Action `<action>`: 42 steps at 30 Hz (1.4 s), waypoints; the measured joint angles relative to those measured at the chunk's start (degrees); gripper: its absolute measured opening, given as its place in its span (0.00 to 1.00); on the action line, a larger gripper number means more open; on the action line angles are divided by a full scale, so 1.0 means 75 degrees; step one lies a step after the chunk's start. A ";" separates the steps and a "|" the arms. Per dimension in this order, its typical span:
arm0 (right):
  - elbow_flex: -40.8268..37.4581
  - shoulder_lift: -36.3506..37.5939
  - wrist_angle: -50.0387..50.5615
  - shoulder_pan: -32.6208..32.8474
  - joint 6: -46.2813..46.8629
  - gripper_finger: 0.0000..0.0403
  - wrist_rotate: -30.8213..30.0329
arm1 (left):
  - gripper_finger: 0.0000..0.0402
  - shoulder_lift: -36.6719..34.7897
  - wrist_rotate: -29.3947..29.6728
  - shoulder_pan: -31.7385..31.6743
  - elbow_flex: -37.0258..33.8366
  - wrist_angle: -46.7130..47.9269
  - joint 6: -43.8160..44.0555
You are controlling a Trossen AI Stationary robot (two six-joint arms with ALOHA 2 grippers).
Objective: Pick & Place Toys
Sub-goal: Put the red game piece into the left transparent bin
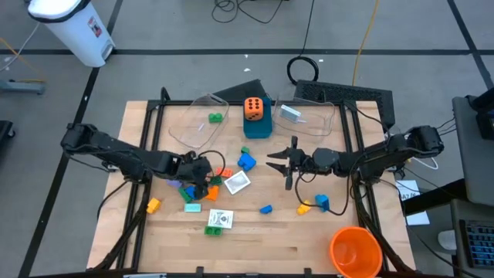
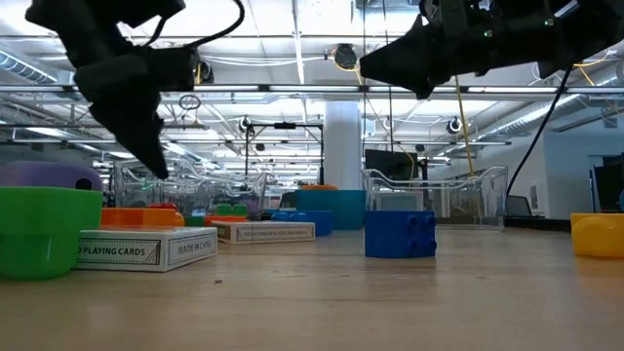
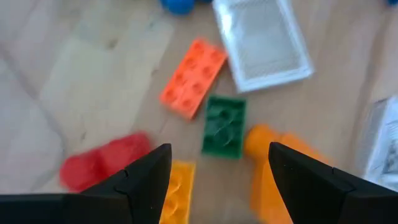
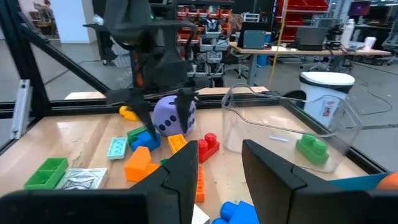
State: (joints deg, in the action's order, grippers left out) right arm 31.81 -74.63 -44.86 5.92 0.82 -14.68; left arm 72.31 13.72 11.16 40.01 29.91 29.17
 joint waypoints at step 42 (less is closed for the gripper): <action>0.0000 -0.0052 0.0073 0.0025 0.0003 0.54 0.0798 | 0.68 0.2554 0.0625 -0.1023 0.2217 0.3368 -0.7201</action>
State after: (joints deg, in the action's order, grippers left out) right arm 31.81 -75.02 -44.31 6.11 0.84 -8.69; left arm 91.47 18.41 3.48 56.64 55.17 -24.83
